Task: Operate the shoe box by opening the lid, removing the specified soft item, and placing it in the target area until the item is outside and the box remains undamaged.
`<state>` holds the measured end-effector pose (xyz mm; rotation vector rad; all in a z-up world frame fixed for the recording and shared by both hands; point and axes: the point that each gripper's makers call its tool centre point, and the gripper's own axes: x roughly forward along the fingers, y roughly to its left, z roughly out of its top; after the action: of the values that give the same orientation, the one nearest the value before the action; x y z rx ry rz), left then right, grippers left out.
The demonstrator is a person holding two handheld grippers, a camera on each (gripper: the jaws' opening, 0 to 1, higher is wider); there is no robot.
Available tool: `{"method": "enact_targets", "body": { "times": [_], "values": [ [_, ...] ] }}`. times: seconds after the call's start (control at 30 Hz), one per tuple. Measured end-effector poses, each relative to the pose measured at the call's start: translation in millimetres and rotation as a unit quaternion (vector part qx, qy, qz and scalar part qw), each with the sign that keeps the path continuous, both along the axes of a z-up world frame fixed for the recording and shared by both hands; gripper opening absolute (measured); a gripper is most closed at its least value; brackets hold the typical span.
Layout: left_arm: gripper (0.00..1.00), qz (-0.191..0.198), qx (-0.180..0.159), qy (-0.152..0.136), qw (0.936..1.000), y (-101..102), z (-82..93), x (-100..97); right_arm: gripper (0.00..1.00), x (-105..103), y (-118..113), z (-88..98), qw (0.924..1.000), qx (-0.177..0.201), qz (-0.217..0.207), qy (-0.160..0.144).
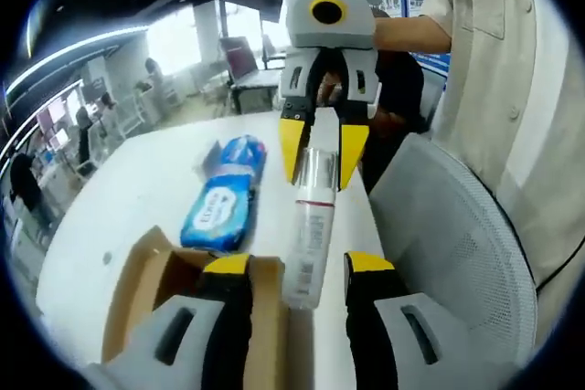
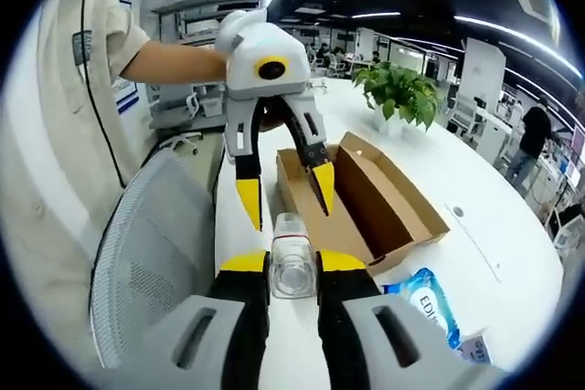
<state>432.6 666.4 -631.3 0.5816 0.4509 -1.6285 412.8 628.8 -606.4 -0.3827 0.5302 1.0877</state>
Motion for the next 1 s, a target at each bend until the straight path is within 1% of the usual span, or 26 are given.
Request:
{"method": "enact_targets", "body": {
  "times": [0.1, 0.13, 0.23, 0.33, 0.47, 0.6, 0.73, 0.87, 1.0],
  "values": [
    [0.44, 0.024, -0.002, 0.004, 0.9997, 7, -0.9, 4.2, 0.16, 4, -8, 1.0, 1.0, -0.009, 0.0, 0.0],
    [0.46, 0.04, -0.007, 0.01, 0.9991, 9, -0.2, 6.3, 0.16, 6, -12, 1.8, 0.9999, -0.015, 0.001, 0.0],
    [0.51, 0.069, -0.022, 0.019, 0.9972, 15, 1.7, 11.3, 0.16, 11, -21, 3.5, 0.9996, -0.027, 0.003, -0.002],
    [0.55, 0.099, -0.023, 0.022, 0.9946, 24, -0.1, 16.4, 0.16, 18, -33, 5.3, 0.9991, -0.041, 0.005, -0.003],
    [0.58, 0.128, -0.032, 0.025, 0.9909, 34, 0.5, 19.5, 0.16, 26, -46, 5.9, 0.9978, -0.065, 0.013, -0.007],
    [0.67, 0.153, -0.03, 0.021, 0.9875, 46, -0.8, 22.4, 0.16, 41, -60, 8.0, 0.9959, -0.087, 0.02, -0.009],
    [0.75, 0.182, -0.03, 0.016, 0.9828, 60, -0.3, 25.8, 0.16, 56, -72, 10.2, 0.9943, -0.103, 0.024, -0.011],
    [0.82, 0.214, -0.035, 0.016, 0.9761, 72, 1.4, 31.5, 0.16, 73, -84, 11.4, 0.9924, -0.12, 0.027, -0.01],
    [0.86, 0.238, -0.041, 0.019, 0.9703, 82, 3.1, 34.1, 0.16, 86, -95, 8.5, 0.9893, -0.142, 0.033, -0.008]
  ]
}}
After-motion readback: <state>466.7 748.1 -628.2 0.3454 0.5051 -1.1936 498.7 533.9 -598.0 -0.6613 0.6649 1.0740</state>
